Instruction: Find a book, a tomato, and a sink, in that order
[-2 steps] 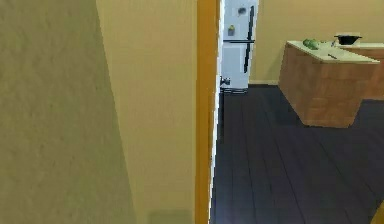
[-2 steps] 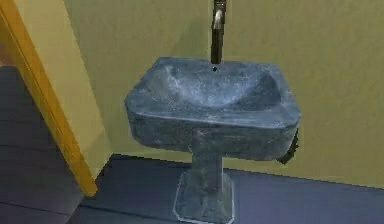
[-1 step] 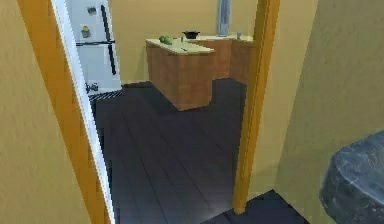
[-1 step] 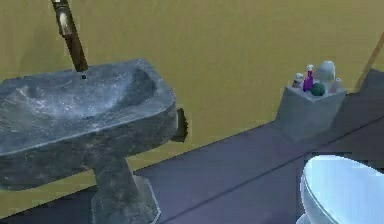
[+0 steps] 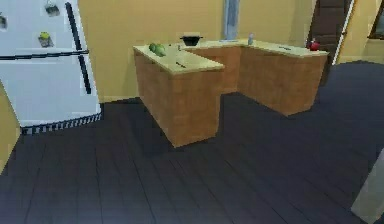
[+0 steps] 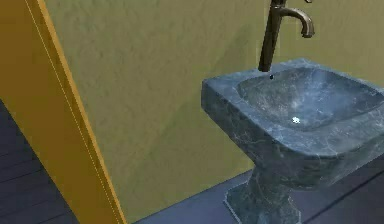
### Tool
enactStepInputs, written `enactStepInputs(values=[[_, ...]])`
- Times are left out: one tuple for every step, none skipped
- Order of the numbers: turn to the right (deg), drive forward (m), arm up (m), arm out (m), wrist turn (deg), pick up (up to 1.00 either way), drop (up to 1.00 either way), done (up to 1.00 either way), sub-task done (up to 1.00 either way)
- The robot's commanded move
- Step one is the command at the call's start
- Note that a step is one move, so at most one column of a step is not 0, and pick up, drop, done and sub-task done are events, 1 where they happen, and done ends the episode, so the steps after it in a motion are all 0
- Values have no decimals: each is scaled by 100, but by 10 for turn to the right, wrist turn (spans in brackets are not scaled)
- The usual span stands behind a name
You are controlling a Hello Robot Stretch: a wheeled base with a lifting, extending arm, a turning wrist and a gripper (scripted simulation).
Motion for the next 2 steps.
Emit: enactStepInputs(values=[[60, 0, 0, 0, 0, 0, 0, 0, 0], [0, 45, 0, 0, 0, 0, 0, 0, 0]])
